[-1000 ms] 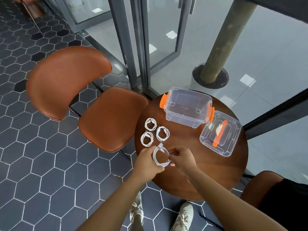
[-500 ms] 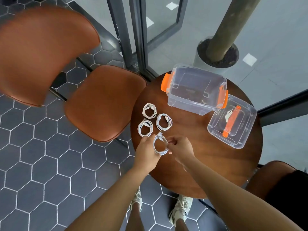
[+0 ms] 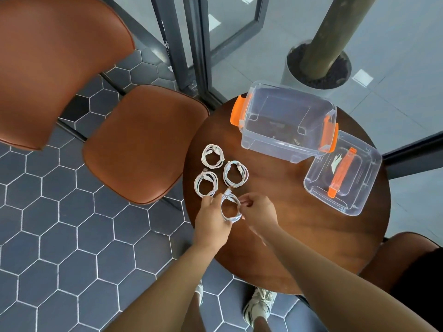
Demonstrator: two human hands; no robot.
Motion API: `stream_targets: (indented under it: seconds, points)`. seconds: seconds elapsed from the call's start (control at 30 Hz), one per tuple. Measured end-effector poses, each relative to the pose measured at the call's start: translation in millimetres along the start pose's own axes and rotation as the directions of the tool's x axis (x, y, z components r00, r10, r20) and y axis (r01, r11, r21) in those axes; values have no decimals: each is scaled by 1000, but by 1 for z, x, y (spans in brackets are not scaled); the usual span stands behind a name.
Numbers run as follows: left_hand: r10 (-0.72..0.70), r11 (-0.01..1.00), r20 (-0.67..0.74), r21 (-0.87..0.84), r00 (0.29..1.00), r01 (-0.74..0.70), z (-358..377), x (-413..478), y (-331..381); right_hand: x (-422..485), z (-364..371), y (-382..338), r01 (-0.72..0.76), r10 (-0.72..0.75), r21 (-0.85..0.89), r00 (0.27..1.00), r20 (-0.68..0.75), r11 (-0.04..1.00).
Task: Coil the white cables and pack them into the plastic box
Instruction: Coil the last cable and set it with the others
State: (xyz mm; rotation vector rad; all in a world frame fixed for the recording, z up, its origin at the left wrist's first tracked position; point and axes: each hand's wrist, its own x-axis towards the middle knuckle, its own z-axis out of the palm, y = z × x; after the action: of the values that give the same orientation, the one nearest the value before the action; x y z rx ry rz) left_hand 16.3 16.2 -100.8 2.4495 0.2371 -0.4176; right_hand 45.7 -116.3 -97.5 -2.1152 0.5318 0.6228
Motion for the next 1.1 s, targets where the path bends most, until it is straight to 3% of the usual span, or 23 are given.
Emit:
stream_targets:
  seconds: [0.2, 0.5, 0.87, 1.0, 1.1]
  points:
    - [-6, 994, 0, 108, 1000, 6, 6, 2, -2, 8, 4, 5, 29, -29, -44, 1000, -11, 999]
    - [-5, 991, -8, 130, 1000, 6, 13, 6, -2, 11, 5, 6, 45, -47, -45, 999, -28, 998]
    - [82, 996, 33, -36, 996, -80, -1, 10, 15, 2, -23, 1, -2, 13, 84, 991, -135, 996]
    - [-94, 985, -139, -156, 986, 72, -18, 23, 8, 5, -32, 1, 0, 22, 141, 988, -152, 990]
    - [-230, 972, -218, -107, 948, 211, -29, 38, -2, 8, -34, 1, 1, 24, 155, 987, -159, 988]
